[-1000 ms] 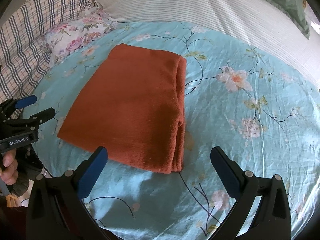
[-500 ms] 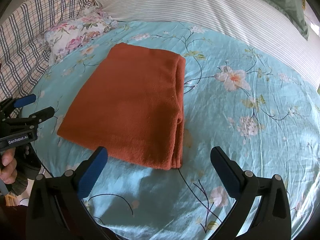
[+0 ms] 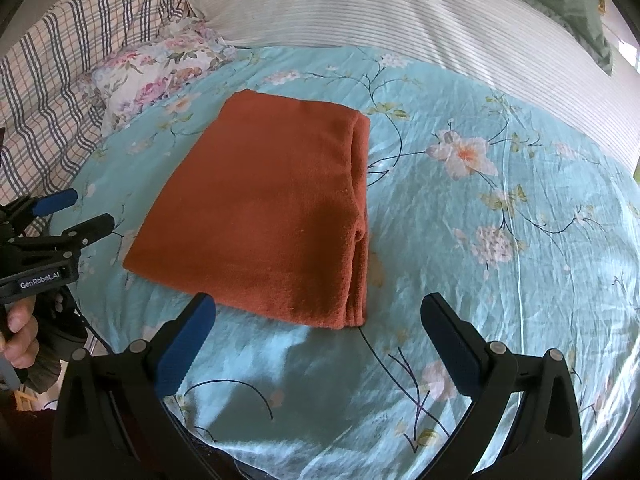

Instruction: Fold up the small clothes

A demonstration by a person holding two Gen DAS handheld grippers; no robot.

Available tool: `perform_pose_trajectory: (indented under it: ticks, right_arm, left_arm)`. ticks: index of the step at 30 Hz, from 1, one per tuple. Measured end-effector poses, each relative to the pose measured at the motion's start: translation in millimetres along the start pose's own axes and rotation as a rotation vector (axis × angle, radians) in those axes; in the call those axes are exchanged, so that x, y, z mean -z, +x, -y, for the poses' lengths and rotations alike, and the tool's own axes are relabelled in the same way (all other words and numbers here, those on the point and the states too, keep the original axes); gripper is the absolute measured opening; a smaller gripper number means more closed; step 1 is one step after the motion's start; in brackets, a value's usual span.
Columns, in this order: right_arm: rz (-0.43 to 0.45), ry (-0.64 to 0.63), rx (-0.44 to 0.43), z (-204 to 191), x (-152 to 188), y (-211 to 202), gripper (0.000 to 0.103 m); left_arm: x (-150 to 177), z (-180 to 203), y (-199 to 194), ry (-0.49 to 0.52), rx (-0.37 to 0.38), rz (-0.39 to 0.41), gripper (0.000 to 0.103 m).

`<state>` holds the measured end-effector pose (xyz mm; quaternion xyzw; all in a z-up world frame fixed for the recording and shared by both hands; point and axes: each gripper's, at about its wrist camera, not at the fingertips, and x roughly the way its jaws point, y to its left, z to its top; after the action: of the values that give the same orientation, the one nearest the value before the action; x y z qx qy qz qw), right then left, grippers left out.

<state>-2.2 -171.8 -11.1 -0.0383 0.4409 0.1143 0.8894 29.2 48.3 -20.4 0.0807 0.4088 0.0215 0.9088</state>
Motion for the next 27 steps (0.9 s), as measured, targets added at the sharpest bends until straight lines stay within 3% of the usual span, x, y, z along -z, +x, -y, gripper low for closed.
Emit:
perform_pose_trajectory:
  ticks: [27]
  right_arm:
    - [0.014, 0.003, -0.012, -11, 0, -10, 0.102]
  left_arm:
    - [-2, 4, -12, 0.005, 0.013, 0.02, 0.084]
